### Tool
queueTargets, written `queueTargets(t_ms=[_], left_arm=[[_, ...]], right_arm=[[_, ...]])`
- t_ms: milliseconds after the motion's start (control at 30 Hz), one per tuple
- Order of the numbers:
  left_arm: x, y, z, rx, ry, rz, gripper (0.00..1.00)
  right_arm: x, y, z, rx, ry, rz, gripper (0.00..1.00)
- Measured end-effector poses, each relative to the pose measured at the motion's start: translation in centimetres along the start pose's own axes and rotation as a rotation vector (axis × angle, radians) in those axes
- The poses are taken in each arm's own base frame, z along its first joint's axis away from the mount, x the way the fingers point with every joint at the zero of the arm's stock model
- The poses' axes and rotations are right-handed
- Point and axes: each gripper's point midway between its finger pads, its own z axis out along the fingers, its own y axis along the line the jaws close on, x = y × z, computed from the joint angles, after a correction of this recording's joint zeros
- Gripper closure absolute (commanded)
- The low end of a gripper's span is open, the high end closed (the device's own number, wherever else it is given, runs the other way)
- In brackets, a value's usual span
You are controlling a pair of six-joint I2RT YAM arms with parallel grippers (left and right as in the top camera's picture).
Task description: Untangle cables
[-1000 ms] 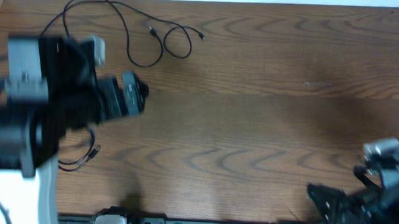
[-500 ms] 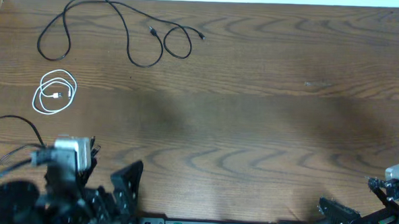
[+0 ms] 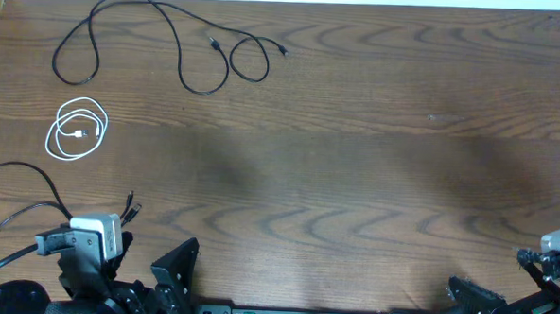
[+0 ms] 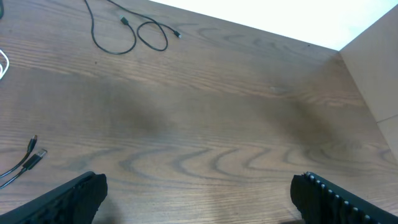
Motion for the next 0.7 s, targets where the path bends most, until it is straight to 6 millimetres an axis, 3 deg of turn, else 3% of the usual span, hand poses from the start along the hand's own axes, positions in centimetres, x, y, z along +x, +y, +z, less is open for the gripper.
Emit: queueTargets(t_ms=[700], left_arm=[[0.02, 0.02, 0.05, 0.0, 0.002, -0.001, 0.01]], right_arm=[[-0.25, -0.68, 0.02, 0.051, -0.018, 0.043, 0.01]])
